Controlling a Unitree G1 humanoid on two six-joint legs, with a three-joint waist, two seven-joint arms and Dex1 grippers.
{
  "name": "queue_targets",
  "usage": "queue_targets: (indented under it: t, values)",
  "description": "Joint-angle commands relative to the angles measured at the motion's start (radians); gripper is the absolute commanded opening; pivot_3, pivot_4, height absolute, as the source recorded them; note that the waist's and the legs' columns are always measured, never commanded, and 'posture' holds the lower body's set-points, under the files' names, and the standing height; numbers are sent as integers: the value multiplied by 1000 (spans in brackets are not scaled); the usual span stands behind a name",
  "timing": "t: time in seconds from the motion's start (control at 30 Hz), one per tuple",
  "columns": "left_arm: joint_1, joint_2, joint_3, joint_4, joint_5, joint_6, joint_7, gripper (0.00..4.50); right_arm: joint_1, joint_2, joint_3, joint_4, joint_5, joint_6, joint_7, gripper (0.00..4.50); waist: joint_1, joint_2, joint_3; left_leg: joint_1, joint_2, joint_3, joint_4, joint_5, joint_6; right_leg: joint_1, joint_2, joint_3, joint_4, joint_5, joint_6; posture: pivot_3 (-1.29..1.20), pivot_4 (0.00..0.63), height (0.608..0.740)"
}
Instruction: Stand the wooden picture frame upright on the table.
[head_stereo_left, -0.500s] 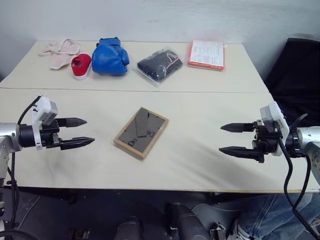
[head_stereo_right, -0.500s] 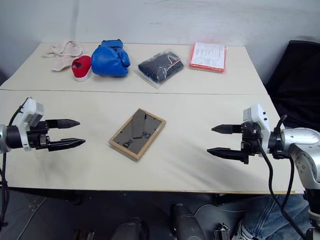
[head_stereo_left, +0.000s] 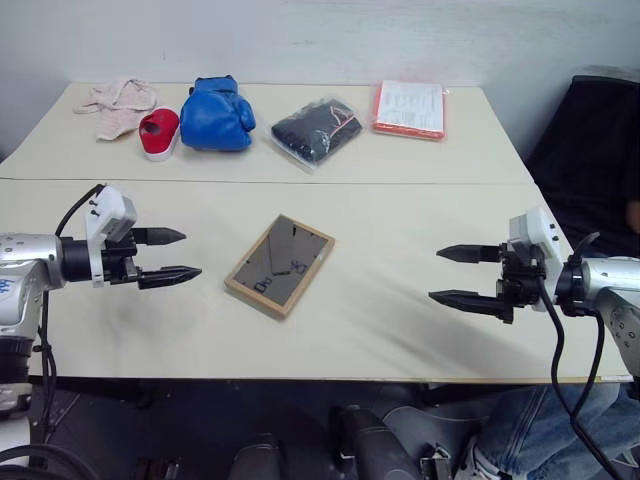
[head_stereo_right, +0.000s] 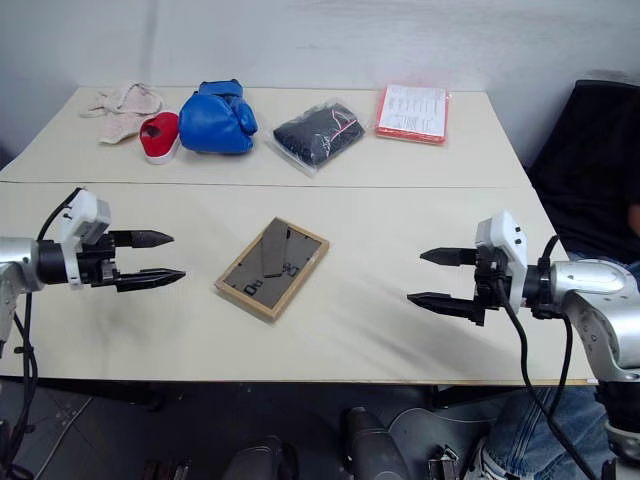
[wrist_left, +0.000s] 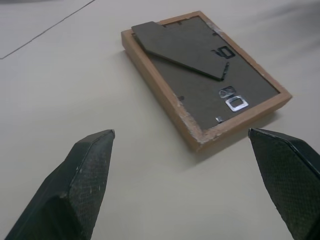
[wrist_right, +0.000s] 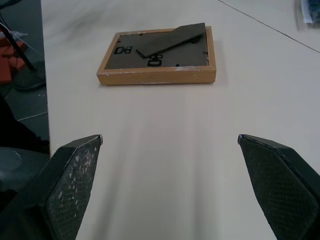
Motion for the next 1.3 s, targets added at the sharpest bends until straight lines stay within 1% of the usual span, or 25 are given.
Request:
queue_targets:
  t: [0.03,0.07,0.17,0.23,0.33,0.43,0.53,0.57,0.7,0.77,0.87,0.93,1.07,1.2,1.27,1.3]
  values:
    - [-99,-45,-89,116,110,-105,24,4500,-47,31,63,8,-88,-58,-51,4472,1,0,0,0,0,0,0,0,0,0,0,0,1,0,0,0,150,740]
    - [-129,-59,-112,153,141,-135,29,4500,-63,43,81,20,-112,-70,-65,4472,2,0,0,0,0,0,1,0,0,0,0,0,1,0,0,0,150,740]
    - [-239,-120,-184,306,245,-237,80,3894,-111,94,139,54,-173,-100,-103,3850,1,0,0,-3,0,1,2,0,0,-2,0,0,1,0,0,0,150,740]
    - [-291,-154,-233,392,320,-336,115,3255,-136,131,181,64,-211,-115,-124,3171,0,0,0,-3,0,1,3,0,0,-3,0,0,2,0,0,0,150,740]
    - [-338,-212,-246,457,334,-379,111,2295,-163,174,239,81,-270,-147,-140,2089,-1,0,0,-4,0,2,3,1,-2,-3,0,1,2,0,0,0,150,740]
    - [-334,-246,-253,442,327,-390,67,1313,-188,215,281,106,-317,-172,-159,998,-2,0,0,-5,1,2,4,3,-5,-4,0,0,2,0,0,0,150,740]
    - [-295,-264,-250,366,294,-342,7,338,-211,246,304,128,-344,-182,-170,5,-3,0,0,-5,1,2,6,3,-5,-4,0,1,4,0,0,0,150,740]
    - [-275,-269,-244,319,270,-303,-17,13,-218,253,310,135,-354,-185,-171,0,-3,0,0,-5,1,2,6,3,-6,-4,0,1,4,0,0,0,150,740]
    - [-205,-281,-220,144,191,-144,-52,13,-230,265,322,158,-391,-198,-185,0,-2,0,0,-5,1,1,7,3,-6,-4,0,1,5,0,0,0,150,740]
    - [-183,-290,-211,90,171,-99,-41,13,-234,269,327,171,-405,-203,-182,0,-1,0,0,-5,1,1,7,3,-6,-4,0,0,5,0,0,0,150,740]
    - [-124,-326,-186,-34,96,53,-1,13,-237,276,343,200,-443,-228,-190,0,-1,0,0,-5,1,1,8,3,-6,-3,0,0,5,0,0,0,150,740]
    - [-97,-336,-179,-83,80,130,35,13,-240,276,352,211,-463,-246,-188,0,-1,0,0,-5,1,1,8,3,-6,-3,0,0,5,0,0,0,150,740]
    - [-38,-300,-190,-126,83,197,51,13,-242,262,378,218,-492,-279,-158,0,-7,0,0,-4,1,1,8,3,-6,-3,0,0,6,0,0,0,150,740]
    - [-18,-261,-189,-121,96,210,76,13,-241,261,400,196,-514,-298,-128,0,-7,0,0,-1,1,1,7,3,-6,-1,0,1,6,0,0,0,150,740]
    - [-20,-244,-159,-122,73,206,64,13,-246,274,402,189,-517,-292,-133,0,-7,0,0,-1,1,1,7,2,-5,0,0,1,6,0,0,0,150,740]
    - [-24,-222,-151,-112,85,177,61,13,-247,280,403,186,-515,-287,-133,0,-7,0,0,-1,0,1,7,2,-4,-1,0,1,6,0,0,0,150,740]
